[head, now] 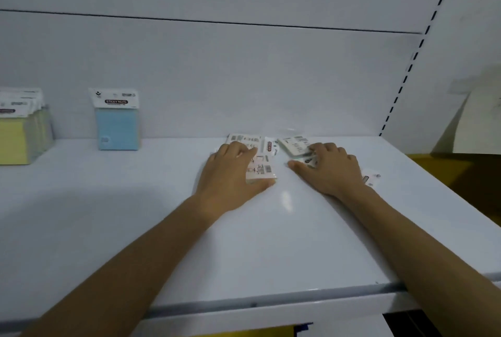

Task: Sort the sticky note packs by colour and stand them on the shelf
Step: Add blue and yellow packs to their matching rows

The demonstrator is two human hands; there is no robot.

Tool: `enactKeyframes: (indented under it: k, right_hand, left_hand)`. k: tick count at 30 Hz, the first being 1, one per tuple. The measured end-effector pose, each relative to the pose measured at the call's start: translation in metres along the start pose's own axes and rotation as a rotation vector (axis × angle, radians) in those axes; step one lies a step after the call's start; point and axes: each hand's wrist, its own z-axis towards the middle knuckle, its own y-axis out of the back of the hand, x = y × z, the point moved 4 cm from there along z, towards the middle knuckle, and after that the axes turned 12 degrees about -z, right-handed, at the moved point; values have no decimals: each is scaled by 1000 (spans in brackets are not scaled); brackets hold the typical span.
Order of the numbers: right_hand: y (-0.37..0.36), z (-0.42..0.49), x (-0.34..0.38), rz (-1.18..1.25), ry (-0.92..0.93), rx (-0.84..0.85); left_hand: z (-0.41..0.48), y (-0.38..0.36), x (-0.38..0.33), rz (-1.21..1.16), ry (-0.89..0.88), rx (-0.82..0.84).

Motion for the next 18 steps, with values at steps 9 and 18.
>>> enactKeyframes:
  k: [9,18]
  right_hand:
    - [14,-6,-18,9,-46,84]
    - [34,-12,-1,1718,-208,426]
  left_hand:
    - [4,-3,2,-101,109,14]
    - [6,13,14,-1772,591,-16]
